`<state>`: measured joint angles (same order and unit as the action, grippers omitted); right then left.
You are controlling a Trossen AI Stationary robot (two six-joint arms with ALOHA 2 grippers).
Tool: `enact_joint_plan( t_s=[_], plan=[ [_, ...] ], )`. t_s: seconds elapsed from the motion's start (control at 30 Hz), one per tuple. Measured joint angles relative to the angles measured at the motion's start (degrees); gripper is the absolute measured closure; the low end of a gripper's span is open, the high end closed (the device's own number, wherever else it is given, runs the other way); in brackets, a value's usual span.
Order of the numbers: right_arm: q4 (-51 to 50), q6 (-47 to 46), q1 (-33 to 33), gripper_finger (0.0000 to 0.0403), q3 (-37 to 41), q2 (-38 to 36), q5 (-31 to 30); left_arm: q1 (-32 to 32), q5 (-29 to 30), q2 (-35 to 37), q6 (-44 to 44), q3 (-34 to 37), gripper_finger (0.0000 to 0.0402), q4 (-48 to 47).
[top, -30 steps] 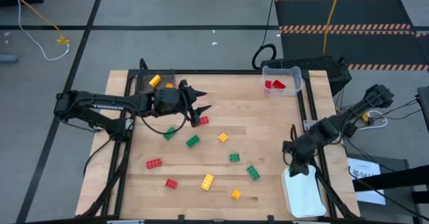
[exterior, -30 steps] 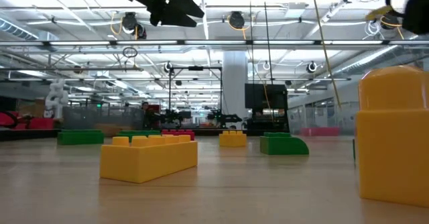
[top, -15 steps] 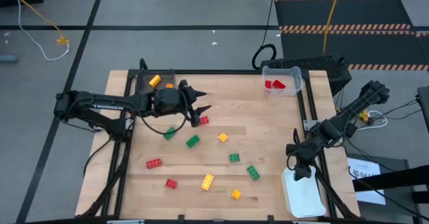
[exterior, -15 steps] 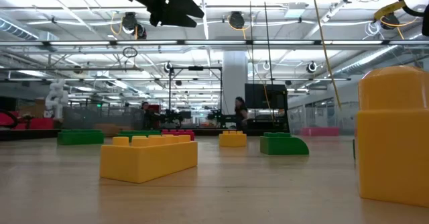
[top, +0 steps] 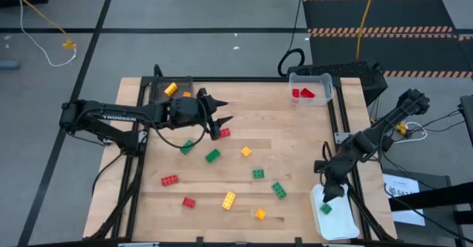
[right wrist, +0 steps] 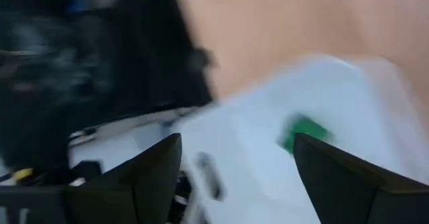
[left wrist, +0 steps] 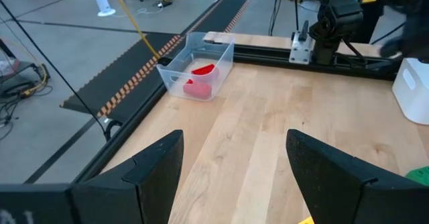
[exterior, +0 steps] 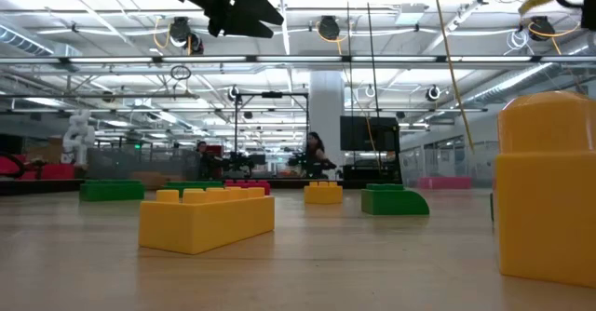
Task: Sort & place blocks by color
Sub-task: Put the green gamepiece into the white bin
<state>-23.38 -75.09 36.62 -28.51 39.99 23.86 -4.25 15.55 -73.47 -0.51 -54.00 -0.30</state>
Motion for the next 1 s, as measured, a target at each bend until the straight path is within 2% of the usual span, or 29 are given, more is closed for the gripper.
enact_joint_plan(
  t_s=[0.13, 0.2, 0.37, 0.43, 0.53, 0.6, 0.7, 0.77, 0.9, 1.0],
  plan=[
    [11.4, 2.1, -1.3, 0.0125, 0.0, -0.5, -0.8, 0.0, 0.0, 0.0, 0.0, 0.0, 0.0135, 0.1],
    [13.0, 6.1, -1.9, 0.0125, 0.0, -0.5, -4.8, 0.0, 0.0, 0.0, 0.0, 0.0, 0.0135, 0.5],
    [16.3, 20.0, -3.5, 0.0124, 0.0, 2.6, -20.7, 0.0, 0.0, 0.0, 0.0, 0.0, 0.0135, 0.9],
    [22.0, 26.0, -3.9, 0.0124, 0.0, 4.2, -26.8, 0.0, 0.0, 0.0, 0.0, 0.0, 0.0135, 0.8],
    [32.8, 37.8, -4.8, 0.0124, 0.0, 7.2, -40.6, 0.0, 0.0, 0.0, 0.0, 0.0, 0.0135, 0.3],
    [40.3, 43.1, -5.3, 0.0124, 0.0, 9.9, -46.9, 0.0, 0.0, 0.0, 0.0, 0.0, 0.0135, 0.3],
    [48.5, 47.6, -6.2, 0.0124, 0.0, 14.5, -48.0, 0.0, 0.0, 0.0, 0.0, 0.0, 0.0135, 0.3],
    [48.9, 47.0, -6.7, 0.0124, 0.0, 17.9, -47.9, 0.0, 0.0, 0.0, 0.0, 0.0, 0.0135, 0.1],
    [40.0, 38.0, -7.0, 0.0124, 0.0, 23.4, -47.3, 0.0, 0.0, 0.0, -0.1, 0.0, 0.0135, 0.0],
    [34.2, 29.0, -7.0, 0.0124, 0.0, 26.1, -44.1, 0.0, 0.0, 0.0, 0.0, 0.0, 0.0135, 0.0]
  ],
)
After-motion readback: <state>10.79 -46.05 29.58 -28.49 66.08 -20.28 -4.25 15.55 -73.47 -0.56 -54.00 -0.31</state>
